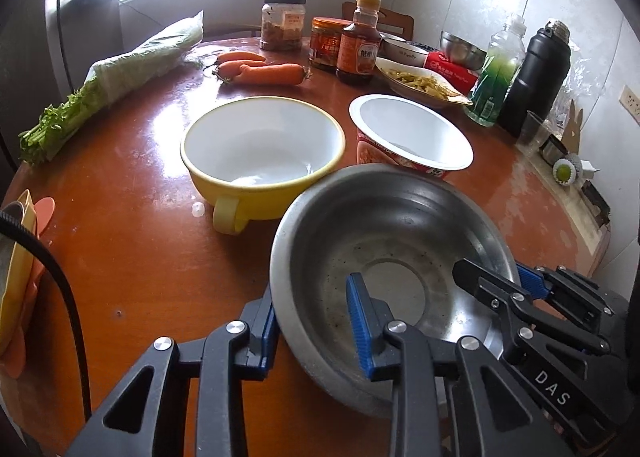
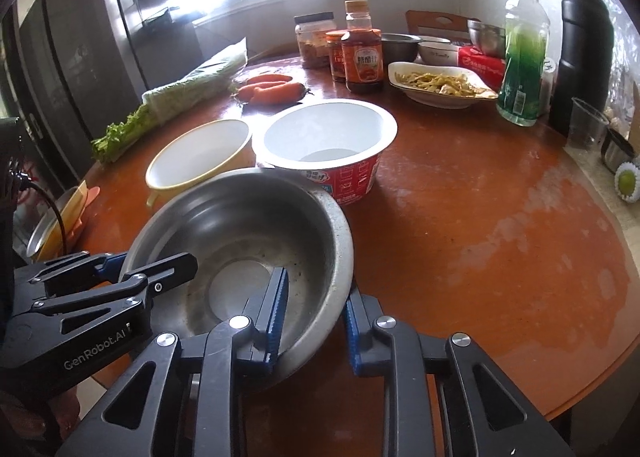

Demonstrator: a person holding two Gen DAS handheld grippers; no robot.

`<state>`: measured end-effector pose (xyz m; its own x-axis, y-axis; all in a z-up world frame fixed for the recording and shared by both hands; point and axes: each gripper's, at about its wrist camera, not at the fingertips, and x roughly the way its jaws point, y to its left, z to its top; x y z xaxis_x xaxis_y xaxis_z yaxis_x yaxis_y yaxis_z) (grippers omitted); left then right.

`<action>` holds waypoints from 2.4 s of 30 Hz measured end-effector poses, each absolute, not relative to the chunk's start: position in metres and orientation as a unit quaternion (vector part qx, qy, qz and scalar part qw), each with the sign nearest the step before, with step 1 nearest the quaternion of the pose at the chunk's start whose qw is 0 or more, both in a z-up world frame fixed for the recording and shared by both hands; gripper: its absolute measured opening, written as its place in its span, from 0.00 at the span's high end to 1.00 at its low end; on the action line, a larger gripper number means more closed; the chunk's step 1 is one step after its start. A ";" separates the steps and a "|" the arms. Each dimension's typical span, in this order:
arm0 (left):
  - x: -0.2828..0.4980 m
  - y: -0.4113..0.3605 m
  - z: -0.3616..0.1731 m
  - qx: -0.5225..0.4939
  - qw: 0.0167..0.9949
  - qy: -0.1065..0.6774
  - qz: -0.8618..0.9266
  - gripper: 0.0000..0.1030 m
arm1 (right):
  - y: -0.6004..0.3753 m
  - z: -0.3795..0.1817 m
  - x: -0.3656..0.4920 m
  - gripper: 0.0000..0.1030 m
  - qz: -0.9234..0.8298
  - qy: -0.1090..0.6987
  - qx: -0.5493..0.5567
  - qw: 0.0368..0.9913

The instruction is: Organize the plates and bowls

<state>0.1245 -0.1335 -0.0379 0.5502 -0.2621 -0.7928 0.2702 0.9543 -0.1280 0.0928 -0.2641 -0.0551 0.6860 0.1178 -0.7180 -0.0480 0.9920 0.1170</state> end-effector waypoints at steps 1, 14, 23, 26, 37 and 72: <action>0.123 -0.131 -0.037 0.004 0.880 0.450 -0.151 0.69 | -0.263 -0.055 0.092 0.74 0.046 0.394 0.045 0.917; 0.082 -0.065 -0.033 0.003 0.883 0.456 -0.112 0.69 | -0.198 -0.039 0.069 0.74 0.106 0.381 0.007 0.918; 0.079 -0.038 -0.033 -0.011 0.889 0.449 -0.091 0.69 | -0.166 -0.054 0.074 0.73 0.121 0.402 -0.003 0.908; 0.082 -0.036 -0.036 -0.012 0.888 0.451 -0.091 0.69 | -0.164 -0.055 0.075 0.73 0.121 0.404 -0.004 0.907; 0.095 -0.044 -0.040 -0.002 0.885 0.455 -0.096 0.69 | -0.168 -0.057 0.086 0.73 0.117 0.407 -0.004 0.906; 0.109 -0.034 -0.009 0.005 0.899 0.429 -0.090 0.51 | -0.180 -0.029 0.108 0.53 0.116 0.392 0.058 0.911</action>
<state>0.1091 -0.0342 -0.0090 0.6153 -0.1573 -0.7725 0.1657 0.9838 -0.0683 0.1079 -0.1804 -0.0287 0.6657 0.2572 -0.7005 -0.1667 0.9662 0.1964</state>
